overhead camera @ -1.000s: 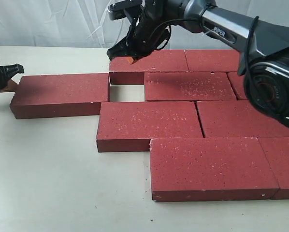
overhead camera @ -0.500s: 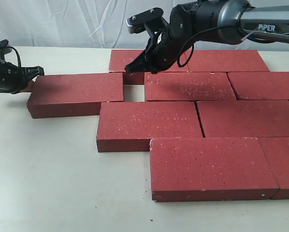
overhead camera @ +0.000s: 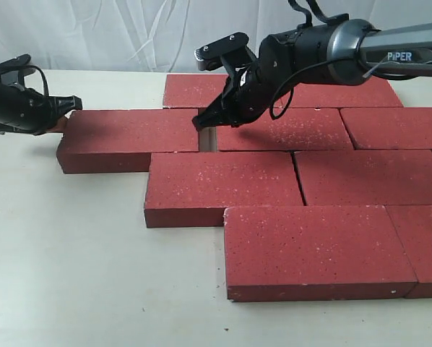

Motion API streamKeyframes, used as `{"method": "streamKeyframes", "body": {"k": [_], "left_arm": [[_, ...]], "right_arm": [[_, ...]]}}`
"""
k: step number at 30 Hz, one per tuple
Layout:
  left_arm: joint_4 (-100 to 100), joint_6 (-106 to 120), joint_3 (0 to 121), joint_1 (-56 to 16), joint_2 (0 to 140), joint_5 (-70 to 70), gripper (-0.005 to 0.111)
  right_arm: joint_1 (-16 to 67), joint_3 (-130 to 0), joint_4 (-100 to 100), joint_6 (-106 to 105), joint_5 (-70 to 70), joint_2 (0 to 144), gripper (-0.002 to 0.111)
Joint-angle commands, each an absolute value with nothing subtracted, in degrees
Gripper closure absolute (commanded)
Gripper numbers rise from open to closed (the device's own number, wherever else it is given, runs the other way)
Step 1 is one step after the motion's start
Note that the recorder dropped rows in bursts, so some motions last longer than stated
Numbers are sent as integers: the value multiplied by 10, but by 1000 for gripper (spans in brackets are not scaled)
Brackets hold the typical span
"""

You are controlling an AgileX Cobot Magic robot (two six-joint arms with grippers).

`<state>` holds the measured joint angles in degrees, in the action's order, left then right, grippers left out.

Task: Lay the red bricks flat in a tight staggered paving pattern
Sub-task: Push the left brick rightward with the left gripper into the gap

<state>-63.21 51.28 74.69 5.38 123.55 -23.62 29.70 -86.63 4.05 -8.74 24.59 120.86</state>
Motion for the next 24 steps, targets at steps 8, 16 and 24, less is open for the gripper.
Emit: {"method": "streamKeyframes", "body": {"k": [8, 16, 24], "left_arm": [[-640, 517, 750, 9, 1237, -193, 107], [-639, 517, 750, -16, 1252, -193, 107], [-628, 517, 750, -24, 1254, -186, 107]], "right_arm": [[293, -853, 38, -90, 235, 1197, 109], [293, -851, 38, -90, 235, 1196, 109], [293, -851, 33, -90, 238, 1196, 109]]}}
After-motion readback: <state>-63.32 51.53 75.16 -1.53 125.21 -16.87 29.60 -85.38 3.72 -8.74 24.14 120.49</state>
